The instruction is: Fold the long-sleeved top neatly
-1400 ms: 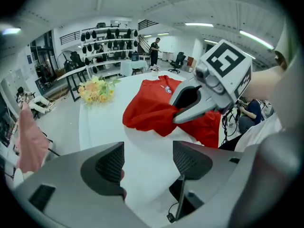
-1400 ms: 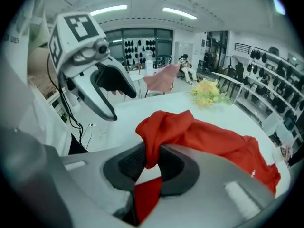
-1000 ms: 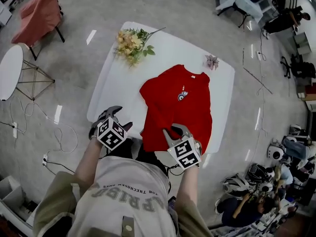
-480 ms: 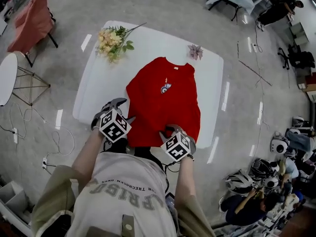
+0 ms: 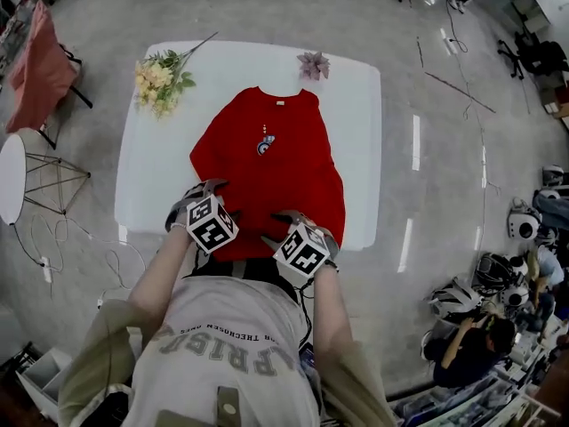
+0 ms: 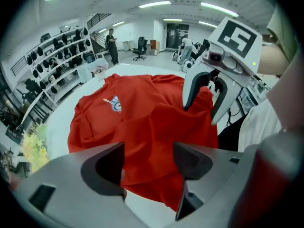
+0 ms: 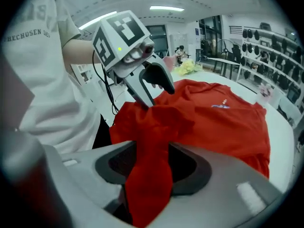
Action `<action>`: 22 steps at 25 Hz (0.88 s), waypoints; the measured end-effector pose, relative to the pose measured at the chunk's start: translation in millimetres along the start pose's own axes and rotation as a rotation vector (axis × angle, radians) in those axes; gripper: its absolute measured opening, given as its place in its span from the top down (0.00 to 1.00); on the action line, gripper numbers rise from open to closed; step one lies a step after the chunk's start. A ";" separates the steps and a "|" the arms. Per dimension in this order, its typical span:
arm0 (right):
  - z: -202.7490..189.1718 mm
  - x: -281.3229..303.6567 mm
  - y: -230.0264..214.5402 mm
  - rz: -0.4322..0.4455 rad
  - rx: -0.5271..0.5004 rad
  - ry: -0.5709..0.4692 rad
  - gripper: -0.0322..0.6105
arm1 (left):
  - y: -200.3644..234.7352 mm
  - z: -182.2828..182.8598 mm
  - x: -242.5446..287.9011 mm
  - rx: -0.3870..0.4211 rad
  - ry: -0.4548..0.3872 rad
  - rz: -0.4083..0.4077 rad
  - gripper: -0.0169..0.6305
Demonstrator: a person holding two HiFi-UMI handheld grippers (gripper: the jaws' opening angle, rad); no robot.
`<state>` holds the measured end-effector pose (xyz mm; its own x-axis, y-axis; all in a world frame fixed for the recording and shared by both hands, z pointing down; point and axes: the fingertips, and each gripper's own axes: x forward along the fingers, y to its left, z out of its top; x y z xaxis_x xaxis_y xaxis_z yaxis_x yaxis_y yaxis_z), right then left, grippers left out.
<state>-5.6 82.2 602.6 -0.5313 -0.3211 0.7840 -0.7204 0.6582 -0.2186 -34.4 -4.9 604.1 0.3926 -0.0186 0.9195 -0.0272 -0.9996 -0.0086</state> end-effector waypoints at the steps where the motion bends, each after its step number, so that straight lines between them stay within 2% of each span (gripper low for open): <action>1: 0.7 6.1 0.9 0.007 -0.015 0.003 0.65 | 0.0 -5.5 4.3 0.006 0.027 -0.002 0.48; 2: 0.9 10.1 0.7 0.008 -0.030 0.006 0.71 | -0.2 -9.9 7.5 0.007 0.047 -0.004 0.48; 3: 1.4 11.0 -0.2 0.007 -0.042 0.005 0.85 | -0.7 -12.5 9.7 0.001 0.058 -0.009 0.48; 4: 2.6 8.2 -1.1 0.007 -0.046 -0.003 0.91 | -1.5 -13.3 10.9 -0.011 0.059 -0.014 0.48; 6: 6.3 -8.0 -3.6 0.005 -0.038 -0.029 0.92 | -3.1 -10.3 11.5 -0.041 0.041 -0.021 0.48; 8: 4.2 -33.2 -9.3 -0.044 -0.049 -0.017 0.92 | -4.5 -3.1 10.4 -0.086 -0.001 -0.025 0.48; 10: -8.6 -53.3 -16.9 -0.113 -0.073 0.045 0.92 | -6.9 5.3 11.7 -0.164 -0.054 -0.043 0.48; 12: -29.3 -54.6 -20.1 -0.115 -0.060 0.114 0.92 | -9.2 9.0 18.0 -0.238 -0.080 -0.066 0.48; 13: -40.1 -50.3 -18.7 -0.082 -0.032 0.135 0.91 | -10.0 8.1 21.7 -0.248 -0.075 -0.066 0.48; 14: -48.7 -46.9 -16.9 -0.039 0.014 0.136 0.83 | -10.9 6.5 24.2 -0.236 -0.065 -0.059 0.48; 16: -53.0 -51.2 -20.7 0.014 0.142 0.059 0.54 | -12.4 5.3 22.3 -0.174 -0.051 -0.033 0.48; 19: -44.8 -66.1 -48.0 -0.012 0.285 -0.077 0.52 | -4.5 6.5 4.7 -0.108 -0.070 0.030 0.48; 22: -50.5 -52.0 -64.9 0.001 0.304 -0.027 0.52 | 9.8 2.6 -13.7 -0.133 -0.105 0.087 0.48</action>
<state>91.3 90.6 605.4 -0.5407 -0.3418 0.7686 -0.8182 0.4260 -0.3861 -37.6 -14.5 590.4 0.4770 -0.1138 0.8715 -0.1834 -0.9826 -0.0279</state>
